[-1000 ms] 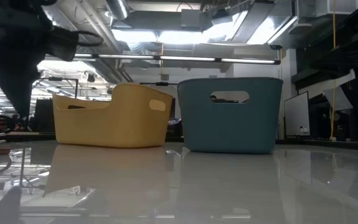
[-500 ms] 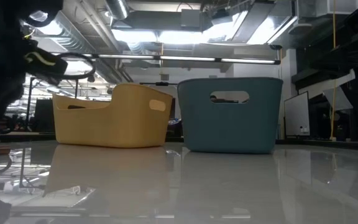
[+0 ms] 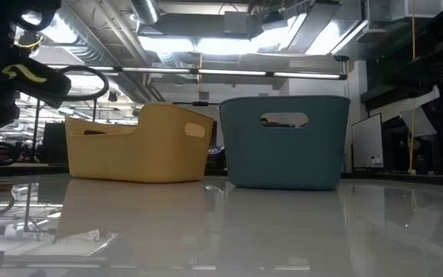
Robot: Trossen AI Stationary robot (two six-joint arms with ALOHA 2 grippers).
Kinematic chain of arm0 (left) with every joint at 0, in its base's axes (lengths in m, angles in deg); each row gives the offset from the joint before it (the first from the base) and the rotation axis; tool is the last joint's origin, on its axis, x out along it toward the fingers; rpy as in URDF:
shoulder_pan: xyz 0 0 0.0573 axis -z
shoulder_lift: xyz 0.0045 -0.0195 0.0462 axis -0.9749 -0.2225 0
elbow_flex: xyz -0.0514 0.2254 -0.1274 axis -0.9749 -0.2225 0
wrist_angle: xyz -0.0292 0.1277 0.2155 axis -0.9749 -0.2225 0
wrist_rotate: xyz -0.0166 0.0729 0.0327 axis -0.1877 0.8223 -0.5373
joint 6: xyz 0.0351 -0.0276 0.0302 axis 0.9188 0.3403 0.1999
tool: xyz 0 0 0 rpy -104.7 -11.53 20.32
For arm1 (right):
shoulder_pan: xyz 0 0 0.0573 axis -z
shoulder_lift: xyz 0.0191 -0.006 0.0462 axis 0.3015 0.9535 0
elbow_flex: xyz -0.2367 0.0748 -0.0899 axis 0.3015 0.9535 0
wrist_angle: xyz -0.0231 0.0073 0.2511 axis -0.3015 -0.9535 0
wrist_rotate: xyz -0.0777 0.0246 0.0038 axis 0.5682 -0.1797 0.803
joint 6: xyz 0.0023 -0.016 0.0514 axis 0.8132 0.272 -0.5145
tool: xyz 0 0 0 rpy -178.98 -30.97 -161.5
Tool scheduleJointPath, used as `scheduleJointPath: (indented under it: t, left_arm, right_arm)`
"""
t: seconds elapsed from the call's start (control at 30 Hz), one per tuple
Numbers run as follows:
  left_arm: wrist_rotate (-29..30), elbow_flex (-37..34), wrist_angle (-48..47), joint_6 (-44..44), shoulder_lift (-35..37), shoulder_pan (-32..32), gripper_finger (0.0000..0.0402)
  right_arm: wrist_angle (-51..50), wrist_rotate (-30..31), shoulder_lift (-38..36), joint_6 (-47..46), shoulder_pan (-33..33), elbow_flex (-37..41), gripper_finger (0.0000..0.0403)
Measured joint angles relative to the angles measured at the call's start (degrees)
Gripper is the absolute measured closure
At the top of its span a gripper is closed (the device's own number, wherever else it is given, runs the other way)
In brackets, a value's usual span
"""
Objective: Sort batteries
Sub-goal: Put the black battery into the blue bin
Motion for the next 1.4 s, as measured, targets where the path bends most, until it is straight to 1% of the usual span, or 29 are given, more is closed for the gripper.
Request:
scheduleJointPath:
  t: [0.33, 0.43, 0.57, 0.87, 0.97, 1.03, 1.23, 1.4]
  left_arm:
    - [0.26, 0.31, -0.32, 1.95, -4.8, -0.02, 0.0222]
    - [0.15, 0.31, -0.33, 2.27, -5.35, -0.02, 0.0229]
    - [0.06, 0.18, -0.19, 2.19, -5.07, -0.02, 0.0263]
    - [0.36, -0.09, 0.1, 1.02, -3.03, -0.07, 0.0366]
    - [0.19, -0.07, 0.09, 0.32, -2.92, -0.09, 0.0389]
    - [-0.3, -0.07, 0.11, 0.18, -2.9, -0.11, 0.0391]
    - [-0.93, -0.07, 0.22, -0.59, -2.9, -0.13, 0.0376]
    - [-1.86, 0.35, -0.2, -0.51, -2.63, -0.15, 0.0377]
  right_arm:
    - [0.02, 0.0, -0.01, 0.01, -0.01, 0.01, 0.0258]
    - [0.0, 0.0, 0.01, 0.02, 0.0, 0.0, 0.0258]
    - [0.0, 0.0, -0.01, 0.01, -0.02, 0.0, 0.0258]
    - [0.02, 0.0, 0.0, 0.01, 0.0, 0.01, 0.0258]
    - [0.02, -0.01, 0.0, 0.02, -0.01, 0.01, 0.0258]
    - [0.0, 0.01, 0.01, 0.0, -0.02, 0.0, 0.0258]
    - [0.02, 0.01, -0.01, 0.0, -0.01, 0.0, 0.0258]
    - [0.02, 0.01, 0.01, 0.02, 0.0, 0.02, 0.0258]
